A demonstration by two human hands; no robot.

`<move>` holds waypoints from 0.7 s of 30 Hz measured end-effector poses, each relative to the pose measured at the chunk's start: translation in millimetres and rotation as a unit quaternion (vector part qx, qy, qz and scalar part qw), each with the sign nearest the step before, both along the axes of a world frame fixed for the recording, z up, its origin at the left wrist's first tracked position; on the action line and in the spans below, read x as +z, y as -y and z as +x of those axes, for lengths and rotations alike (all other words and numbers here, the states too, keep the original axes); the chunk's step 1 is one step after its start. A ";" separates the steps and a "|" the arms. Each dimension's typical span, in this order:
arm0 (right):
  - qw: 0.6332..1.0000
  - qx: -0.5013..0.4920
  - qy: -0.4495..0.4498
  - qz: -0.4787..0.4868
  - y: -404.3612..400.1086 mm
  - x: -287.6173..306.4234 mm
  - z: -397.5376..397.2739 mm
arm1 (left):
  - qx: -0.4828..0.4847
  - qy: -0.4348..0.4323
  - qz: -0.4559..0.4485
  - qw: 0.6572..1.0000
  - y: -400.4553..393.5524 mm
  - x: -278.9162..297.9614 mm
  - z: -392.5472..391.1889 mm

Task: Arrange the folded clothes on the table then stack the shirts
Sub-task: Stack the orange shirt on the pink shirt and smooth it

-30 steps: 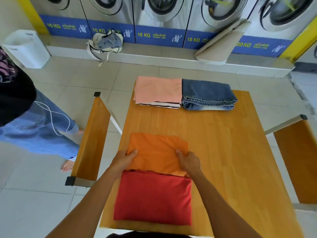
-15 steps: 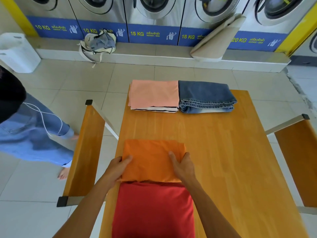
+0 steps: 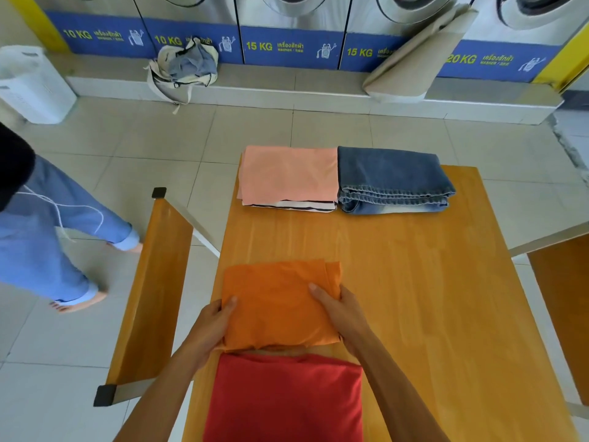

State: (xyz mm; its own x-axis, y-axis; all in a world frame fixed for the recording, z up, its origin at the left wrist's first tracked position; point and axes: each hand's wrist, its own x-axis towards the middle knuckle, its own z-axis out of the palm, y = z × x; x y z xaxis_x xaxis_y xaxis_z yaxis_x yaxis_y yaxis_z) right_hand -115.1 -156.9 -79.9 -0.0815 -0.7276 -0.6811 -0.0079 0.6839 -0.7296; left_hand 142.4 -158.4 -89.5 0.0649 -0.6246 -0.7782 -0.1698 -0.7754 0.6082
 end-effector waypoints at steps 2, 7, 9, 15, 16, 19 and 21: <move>1.000 -0.019 0.021 0.004 2.9 -3.2 -0.7 | 0.000 0.009 -0.007 1.000 1.1 -1.3 1.6; 0.998 -0.060 0.026 0.012 14.0 -6.2 -6.1 | 0.002 0.043 -0.040 0.998 10.8 3.5 0.1; 0.997 -0.073 0.032 0.003 21.0 -4.0 -8.4 | 0.003 0.058 -0.063 0.996 20.3 11.0 -4.2; 0.993 -0.094 0.032 -0.056 63.9 15.0 -22.4 | 0.035 0.074 -0.122 0.989 73.7 52.7 -21.2; 0.992 -0.094 0.030 -0.076 77.2 20.3 -24.9 | 0.041 0.075 -0.133 0.987 86.7 62.2 -24.0; 0.987 -0.095 0.024 -0.125 126.0 44.9 -29.7 | 0.039 0.074 -0.183 0.979 131.5 90.4 -31.5; 0.983 -0.096 0.000 -0.155 162.4 60.8 -33.3 | 0.032 0.076 -0.227 0.970 166.4 103.5 -35.7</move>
State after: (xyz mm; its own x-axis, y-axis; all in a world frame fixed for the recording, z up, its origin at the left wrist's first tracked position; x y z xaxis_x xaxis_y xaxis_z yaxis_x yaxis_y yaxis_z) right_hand -148.5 -319.2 -19.1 -0.2375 -0.8713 -0.4294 0.0997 0.4179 -0.9030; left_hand 106.8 -324.8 14.0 0.2075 -0.8920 -0.4016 -0.2446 -0.4448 0.8616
